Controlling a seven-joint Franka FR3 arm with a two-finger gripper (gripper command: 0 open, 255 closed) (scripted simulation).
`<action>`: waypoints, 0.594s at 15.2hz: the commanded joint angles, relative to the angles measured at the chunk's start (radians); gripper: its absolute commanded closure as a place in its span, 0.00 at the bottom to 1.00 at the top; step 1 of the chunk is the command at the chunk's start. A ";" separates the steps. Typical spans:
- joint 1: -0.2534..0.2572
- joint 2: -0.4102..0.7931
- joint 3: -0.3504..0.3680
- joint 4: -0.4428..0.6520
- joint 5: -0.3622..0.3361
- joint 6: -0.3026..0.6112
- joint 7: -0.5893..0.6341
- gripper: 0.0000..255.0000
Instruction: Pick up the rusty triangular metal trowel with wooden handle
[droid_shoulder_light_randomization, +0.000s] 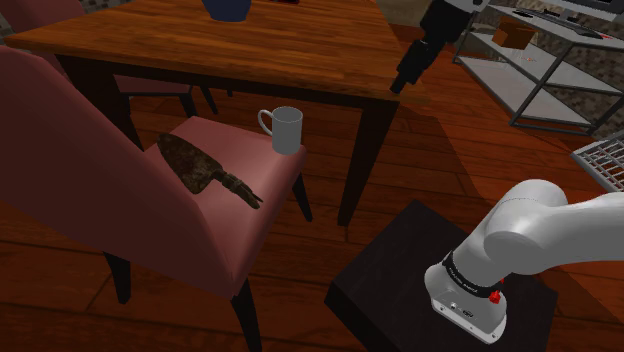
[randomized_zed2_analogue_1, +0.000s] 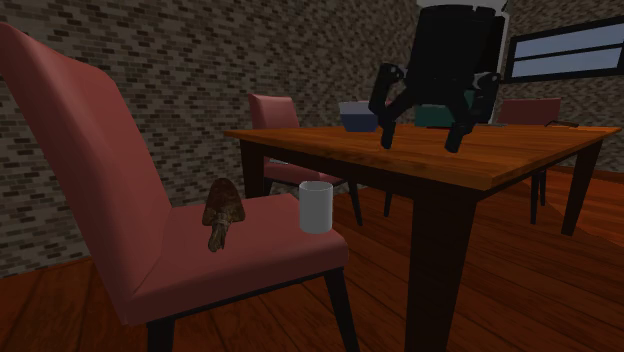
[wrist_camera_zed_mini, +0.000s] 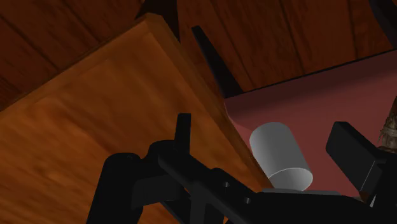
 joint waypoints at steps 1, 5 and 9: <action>0.000 0.000 0.000 0.000 0.000 0.000 0.000 0.00; 0.024 0.075 0.065 0.000 0.045 0.066 0.062 0.00; 0.045 0.164 0.130 0.017 0.084 0.132 0.122 0.00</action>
